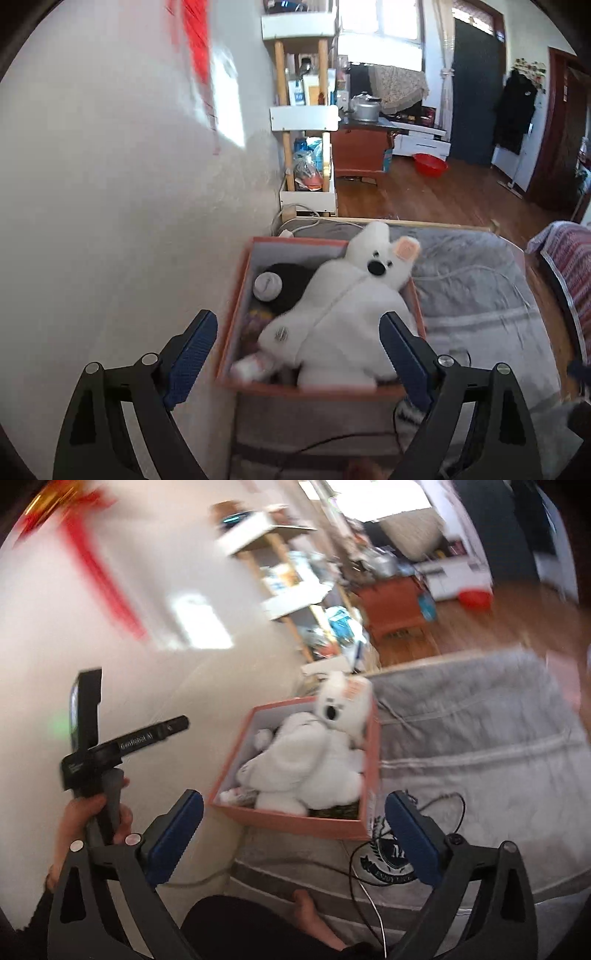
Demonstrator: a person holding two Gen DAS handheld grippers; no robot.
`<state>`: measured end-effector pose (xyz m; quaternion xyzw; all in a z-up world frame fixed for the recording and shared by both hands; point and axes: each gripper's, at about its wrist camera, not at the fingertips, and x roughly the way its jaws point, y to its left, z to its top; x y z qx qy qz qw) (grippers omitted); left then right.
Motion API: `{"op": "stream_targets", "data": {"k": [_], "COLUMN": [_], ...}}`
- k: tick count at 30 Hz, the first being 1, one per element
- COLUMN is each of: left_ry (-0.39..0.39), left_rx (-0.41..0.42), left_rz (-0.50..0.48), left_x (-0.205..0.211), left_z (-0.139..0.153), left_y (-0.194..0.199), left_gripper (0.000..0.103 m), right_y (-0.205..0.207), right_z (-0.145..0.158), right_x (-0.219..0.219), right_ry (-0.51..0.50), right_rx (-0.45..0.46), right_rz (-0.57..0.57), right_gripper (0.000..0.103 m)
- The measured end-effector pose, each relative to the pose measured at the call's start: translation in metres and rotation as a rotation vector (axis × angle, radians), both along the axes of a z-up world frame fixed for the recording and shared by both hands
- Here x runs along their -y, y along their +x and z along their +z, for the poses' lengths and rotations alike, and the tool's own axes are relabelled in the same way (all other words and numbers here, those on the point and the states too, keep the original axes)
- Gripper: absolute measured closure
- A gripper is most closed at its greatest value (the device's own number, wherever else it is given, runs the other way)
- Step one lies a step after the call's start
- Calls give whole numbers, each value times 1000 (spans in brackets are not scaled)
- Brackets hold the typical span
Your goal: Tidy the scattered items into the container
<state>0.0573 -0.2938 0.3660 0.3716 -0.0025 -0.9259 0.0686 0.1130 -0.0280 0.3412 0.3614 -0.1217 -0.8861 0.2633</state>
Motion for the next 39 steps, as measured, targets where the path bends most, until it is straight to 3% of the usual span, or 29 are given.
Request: {"op": "stream_targets", "data": {"k": [1,5,9,15,19,24,31,39], "left_ry": [-13,-96,-63,-43,12,71,-54,37], "left_rx": [-5,-68,-124,-174,-200,-178,-119,-60], "left_rz": [7,36,12,-18,-42,-30,101,83], "left_x": [-2,-15,-19,-27,-29,-25,-32,-30], "left_z": [4,21,40,66,75,75,63,48], "left_y": [14,93,154,208,234,247,247,240], "left_gripper": [0,0,0,0,0,0,0,0], "right_y": [9,61,98,131,145,162,166,162], "right_z": [7,31,40,61,75,85,86,81], "right_x": [12,53,63,53,48,44,44,43], "right_ry": [35,190,274,251,248,263,292,284], "right_rx": [-13,-73,-86,-83,-95,-123,-131,-96], "right_rz": [7,9,-27,-49,-37,-28,-36,-28], "right_gripper": [1,1,1,1,1,1,1,1]}}
